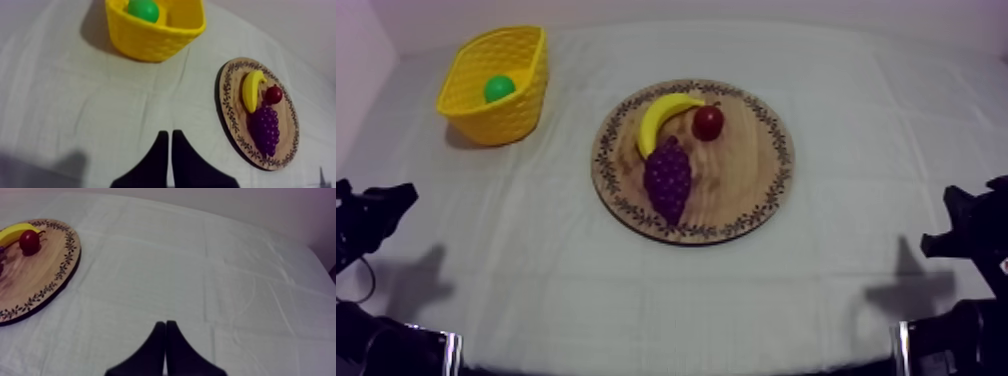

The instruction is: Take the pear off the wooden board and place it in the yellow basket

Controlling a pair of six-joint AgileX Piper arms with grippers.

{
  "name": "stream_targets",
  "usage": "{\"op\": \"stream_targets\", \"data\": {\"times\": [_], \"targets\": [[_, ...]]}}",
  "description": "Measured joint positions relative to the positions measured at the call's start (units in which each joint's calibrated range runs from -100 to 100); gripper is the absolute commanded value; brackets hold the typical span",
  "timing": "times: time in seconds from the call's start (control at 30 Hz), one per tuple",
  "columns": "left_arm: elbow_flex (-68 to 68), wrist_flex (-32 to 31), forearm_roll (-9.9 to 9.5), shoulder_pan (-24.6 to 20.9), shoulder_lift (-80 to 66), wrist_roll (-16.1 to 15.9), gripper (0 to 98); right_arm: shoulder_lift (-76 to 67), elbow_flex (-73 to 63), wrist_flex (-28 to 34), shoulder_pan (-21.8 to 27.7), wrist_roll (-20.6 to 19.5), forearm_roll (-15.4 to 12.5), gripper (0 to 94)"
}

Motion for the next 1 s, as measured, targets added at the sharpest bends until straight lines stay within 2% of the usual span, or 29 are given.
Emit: {"op": "stream_targets", "data": {"times": [0.13, 0.3, 0.37, 0.5, 0.67, 0.9, 1.0], "targets": [[4.97, -2.92, 1.63, -2.11, -9.37, -5.58, 0.1, 0.00, 0.00, 0.00, 0.00, 0.00, 0.00, 0.3], [12.67, -8.47, 1.63, -4.63, -17.37, -11.60, 0.1, 0.00, 0.00, 0.00, 0.00, 0.00, 0.00, 0.3], [14.73, -9.93, 1.07, -5.12, -19.12, -13.81, 0.1, 0.00, 0.00, 0.00, -0.05, 0.00, 0.00, 0.3], [17.16, -13.75, 0.05, -5.35, -19.81, -16.00, 0.1, 0.00, 0.00, 0.00, -0.05, 0.00, 0.00, 0.3], [18.28, -18.88, -0.33, -5.48, -19.87, -14.83, 0.1, 0.00, 0.00, 0.00, -0.05, 0.00, 0.00, 0.3], [18.38, -19.56, -0.39, -5.48, -19.95, -6.66, 0.1, 0.00, 0.00, -0.09, -0.05, 0.00, 0.00, 0.3], [18.43, -19.56, -0.43, -5.48, -19.95, -4.31, 0.1, 0.00, 0.00, -0.09, -0.05, 0.00, 0.00, 0.3]]}}
